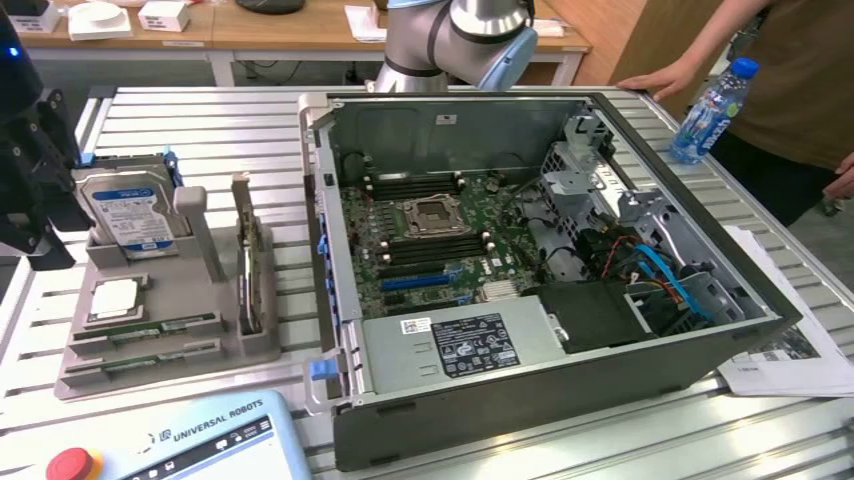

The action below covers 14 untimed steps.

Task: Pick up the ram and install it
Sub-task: 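Pick up the ram and move it above insertion slot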

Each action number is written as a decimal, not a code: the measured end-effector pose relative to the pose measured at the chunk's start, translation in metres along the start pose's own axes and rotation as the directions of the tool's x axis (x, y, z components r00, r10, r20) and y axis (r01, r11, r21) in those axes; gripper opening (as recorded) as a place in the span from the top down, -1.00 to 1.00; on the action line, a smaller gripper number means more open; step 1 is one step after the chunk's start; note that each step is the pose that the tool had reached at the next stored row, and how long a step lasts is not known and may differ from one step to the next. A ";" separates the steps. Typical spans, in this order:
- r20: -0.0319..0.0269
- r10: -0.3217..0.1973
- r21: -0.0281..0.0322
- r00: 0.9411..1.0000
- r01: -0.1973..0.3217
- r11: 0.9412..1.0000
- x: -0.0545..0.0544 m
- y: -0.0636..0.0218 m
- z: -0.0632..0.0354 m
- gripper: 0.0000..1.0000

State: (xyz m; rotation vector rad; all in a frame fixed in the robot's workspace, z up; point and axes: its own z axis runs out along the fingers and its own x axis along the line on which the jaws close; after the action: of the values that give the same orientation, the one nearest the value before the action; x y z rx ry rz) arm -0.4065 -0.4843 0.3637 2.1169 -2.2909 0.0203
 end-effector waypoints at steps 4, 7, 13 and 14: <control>0.001 0.000 0.000 1.000 0.000 1.000 0.000 0.0000 0.0038 0.11; 0.001 0.000 0.000 1.000 0.000 1.000 0.000 0.0000 0.0070 0.11; 0.003 0.000 0.000 1.000 0.000 1.000 0.000 -0.0001 0.0141 0.11; 0.003 0.000 0.000 1.000 0.000 1.000 0.000 -0.0001 0.0154 0.11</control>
State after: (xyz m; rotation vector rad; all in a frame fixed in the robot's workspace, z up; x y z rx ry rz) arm -0.4065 -0.4843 0.3483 2.1185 -2.2926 0.0166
